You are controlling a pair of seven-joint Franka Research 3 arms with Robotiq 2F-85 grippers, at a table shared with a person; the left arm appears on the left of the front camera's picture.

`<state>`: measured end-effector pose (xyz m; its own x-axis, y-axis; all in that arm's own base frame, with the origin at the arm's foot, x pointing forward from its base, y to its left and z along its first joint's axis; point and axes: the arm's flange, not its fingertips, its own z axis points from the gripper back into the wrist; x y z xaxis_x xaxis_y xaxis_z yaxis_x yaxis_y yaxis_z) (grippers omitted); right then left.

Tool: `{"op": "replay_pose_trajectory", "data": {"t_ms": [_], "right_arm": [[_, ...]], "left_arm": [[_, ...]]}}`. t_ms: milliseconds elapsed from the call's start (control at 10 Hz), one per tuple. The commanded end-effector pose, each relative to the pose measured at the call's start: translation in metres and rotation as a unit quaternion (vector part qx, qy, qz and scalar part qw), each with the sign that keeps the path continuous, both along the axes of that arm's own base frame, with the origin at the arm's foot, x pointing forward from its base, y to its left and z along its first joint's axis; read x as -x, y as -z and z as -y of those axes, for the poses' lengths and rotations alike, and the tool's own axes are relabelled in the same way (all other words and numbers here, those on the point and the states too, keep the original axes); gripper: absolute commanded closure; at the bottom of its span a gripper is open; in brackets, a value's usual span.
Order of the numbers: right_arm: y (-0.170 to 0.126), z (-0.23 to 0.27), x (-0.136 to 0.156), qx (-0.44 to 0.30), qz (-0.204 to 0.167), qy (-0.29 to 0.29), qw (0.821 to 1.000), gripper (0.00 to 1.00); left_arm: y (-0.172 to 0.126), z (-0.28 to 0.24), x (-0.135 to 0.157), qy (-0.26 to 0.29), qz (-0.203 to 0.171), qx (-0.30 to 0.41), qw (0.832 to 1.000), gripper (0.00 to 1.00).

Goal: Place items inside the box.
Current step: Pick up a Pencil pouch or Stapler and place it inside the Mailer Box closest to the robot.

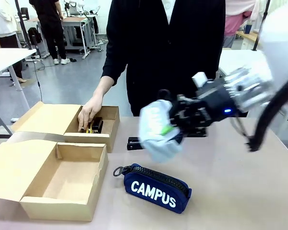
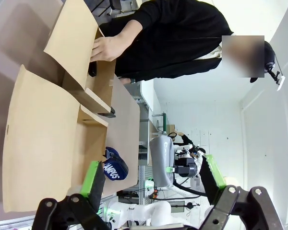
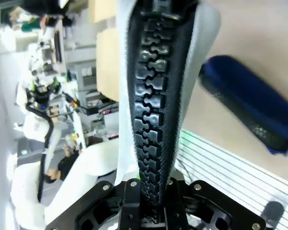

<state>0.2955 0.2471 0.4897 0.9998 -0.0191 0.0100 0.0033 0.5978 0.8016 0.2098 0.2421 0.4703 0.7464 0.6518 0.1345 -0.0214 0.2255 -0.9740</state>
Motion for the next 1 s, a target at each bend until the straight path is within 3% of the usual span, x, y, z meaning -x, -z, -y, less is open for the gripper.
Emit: {"op": "replay_pose_trajectory", "data": {"t_ms": [0,100,200,300,600,900], "right_arm": [[0.01,-0.07,-0.002,0.001,0.019,0.009,1.0,0.94],[0.022,-0.101,0.008,0.003,0.014,-0.012,1.0,0.94],[0.04,-0.117,0.017,0.036,-0.024,-0.088,0.995,0.94],[0.012,-0.074,0.02,0.002,0.01,-0.015,1.0,0.94],[0.012,-0.074,0.02,0.002,0.01,-0.015,1.0,0.94],[0.008,-0.135,0.013,0.016,0.013,0.01,1.0,0.94]], "left_arm": [[-0.001,-0.001,0.0,0.001,0.015,0.003,1.0,0.0],[-0.001,-0.001,0.0,0.001,0.015,0.003,1.0,0.0],[-0.001,-0.001,0.0,0.001,0.015,0.003,1.0,0.0],[-0.001,-0.001,0.0,0.001,0.015,0.003,1.0,0.0],[-0.001,-0.001,0.0,0.001,0.015,0.003,1.0,0.0],[-0.001,-0.001,0.0,0.001,0.015,0.003,1.0,0.0]]}}
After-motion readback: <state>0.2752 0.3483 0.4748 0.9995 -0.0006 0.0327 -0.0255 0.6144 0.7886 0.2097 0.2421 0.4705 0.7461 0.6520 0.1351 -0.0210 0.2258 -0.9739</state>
